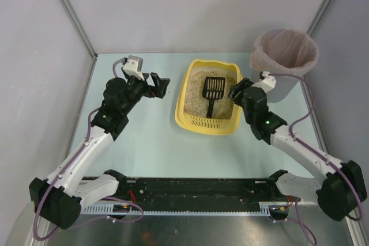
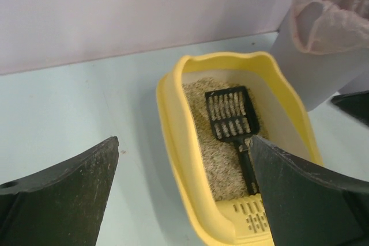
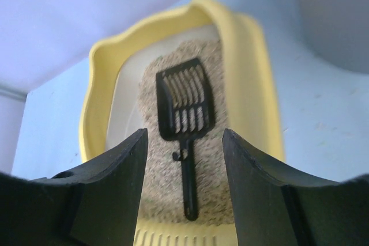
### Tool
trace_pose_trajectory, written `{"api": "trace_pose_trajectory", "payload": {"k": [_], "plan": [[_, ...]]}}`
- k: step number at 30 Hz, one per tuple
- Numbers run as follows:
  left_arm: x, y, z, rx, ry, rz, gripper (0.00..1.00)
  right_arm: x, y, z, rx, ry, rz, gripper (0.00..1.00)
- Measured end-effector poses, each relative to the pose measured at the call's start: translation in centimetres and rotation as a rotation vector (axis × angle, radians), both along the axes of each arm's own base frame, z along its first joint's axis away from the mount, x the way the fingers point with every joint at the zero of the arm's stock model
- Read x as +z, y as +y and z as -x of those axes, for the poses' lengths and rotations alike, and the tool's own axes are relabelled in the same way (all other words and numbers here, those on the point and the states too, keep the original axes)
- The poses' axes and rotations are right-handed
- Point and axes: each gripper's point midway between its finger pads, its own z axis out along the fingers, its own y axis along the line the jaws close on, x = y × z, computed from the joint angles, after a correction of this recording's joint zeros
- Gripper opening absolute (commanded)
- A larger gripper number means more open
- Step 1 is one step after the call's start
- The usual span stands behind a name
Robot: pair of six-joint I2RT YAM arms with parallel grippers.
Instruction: Clean the litter box
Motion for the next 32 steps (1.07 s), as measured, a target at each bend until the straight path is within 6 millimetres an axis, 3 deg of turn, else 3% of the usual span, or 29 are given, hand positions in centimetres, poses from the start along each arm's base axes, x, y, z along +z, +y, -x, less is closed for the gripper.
{"api": "trace_pose_trajectory", "payload": {"k": [7,11,18,23,26,32], "plan": [[-1.0,3.7,-2.1,0.114,0.065,0.041,1.0,5.4,-7.3,2.0,-0.117,-0.115,0.112,0.6],[0.6,4.8,-2.5,0.151,0.039,0.062,1.0,9.4,-10.9,4.3,-0.189,-0.222,0.176,0.61],[4.0,5.4,-0.9,0.144,-0.082,0.094,1.0,15.1,-14.1,7.8,-0.257,-0.41,0.265,0.61],[6.5,6.0,1.5,0.134,-0.205,0.128,1.0,17.2,-15.4,9.2,-0.299,-0.503,0.299,0.62],[7.6,6.2,2.0,0.137,-0.252,0.137,1.0,17.2,-15.5,9.2,-0.302,-0.508,0.324,0.62],[7.6,6.4,1.9,0.148,-0.255,0.139,1.0,16.8,-15.7,9.0,-0.31,-0.496,0.352,0.62]]}}
